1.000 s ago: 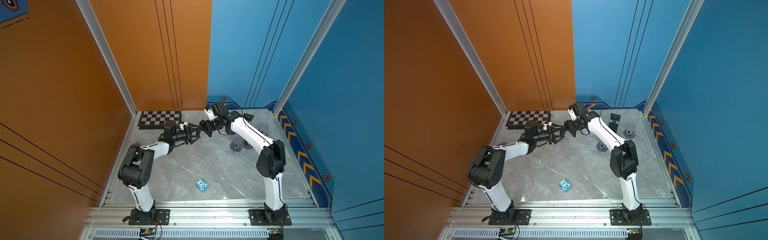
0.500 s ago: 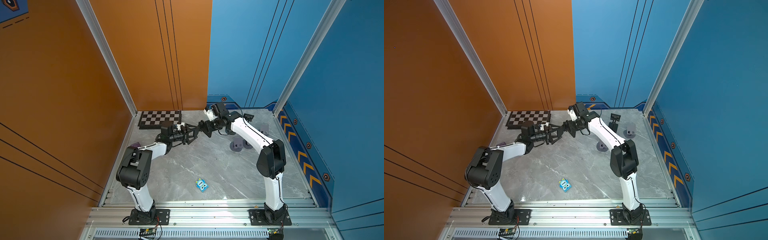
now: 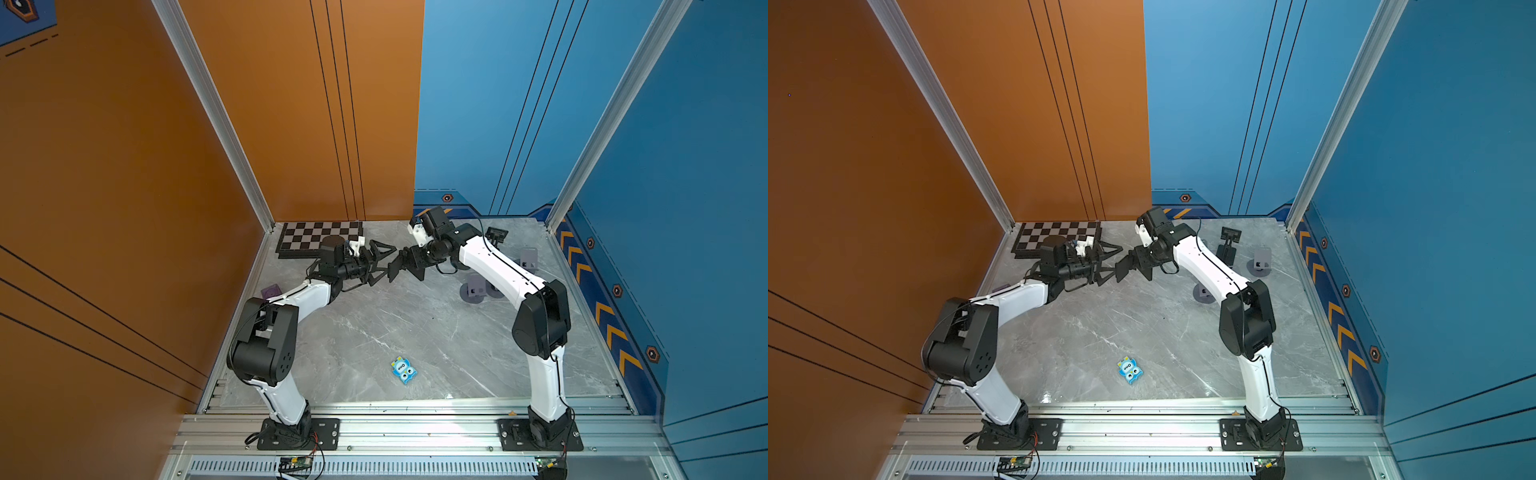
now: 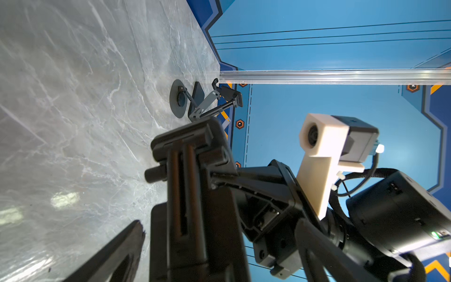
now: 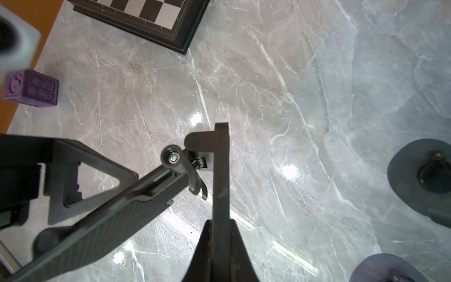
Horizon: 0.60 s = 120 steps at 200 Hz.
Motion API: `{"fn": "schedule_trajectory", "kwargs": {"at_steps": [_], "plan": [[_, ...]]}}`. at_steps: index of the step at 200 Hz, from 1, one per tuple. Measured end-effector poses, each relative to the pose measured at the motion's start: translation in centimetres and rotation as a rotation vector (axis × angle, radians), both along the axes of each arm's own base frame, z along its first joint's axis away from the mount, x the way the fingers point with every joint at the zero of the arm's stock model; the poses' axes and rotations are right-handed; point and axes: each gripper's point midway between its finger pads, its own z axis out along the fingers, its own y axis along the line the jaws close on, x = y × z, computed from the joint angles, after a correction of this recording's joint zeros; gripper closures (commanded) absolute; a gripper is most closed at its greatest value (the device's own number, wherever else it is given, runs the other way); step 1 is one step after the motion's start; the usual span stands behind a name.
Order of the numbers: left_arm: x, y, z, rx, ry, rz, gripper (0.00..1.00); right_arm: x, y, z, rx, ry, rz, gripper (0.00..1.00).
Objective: Open the phone stand
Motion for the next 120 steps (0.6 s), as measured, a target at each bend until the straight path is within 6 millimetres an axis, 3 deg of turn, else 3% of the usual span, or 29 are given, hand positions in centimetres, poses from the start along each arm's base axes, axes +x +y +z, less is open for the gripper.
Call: {"fn": "schedule_trajectory", "kwargs": {"at_steps": [47, 85, 120], "plan": [[1.6, 1.4, 3.0, 0.292, -0.202, -0.025, 0.02, -1.0, -0.9, 0.3, -0.045, 0.040, -0.008, 1.00], [0.2, 1.9, 1.1, 0.462, -0.264, -0.124, 0.00, -2.2, -1.8, -0.2, -0.086, 0.093, -0.011, 1.00], [-2.1, 0.4, -0.4, 0.537, -0.315, -0.260, 0.22, -3.0, -2.0, -0.1, -0.116, 0.109, -0.009, 1.00]]}}
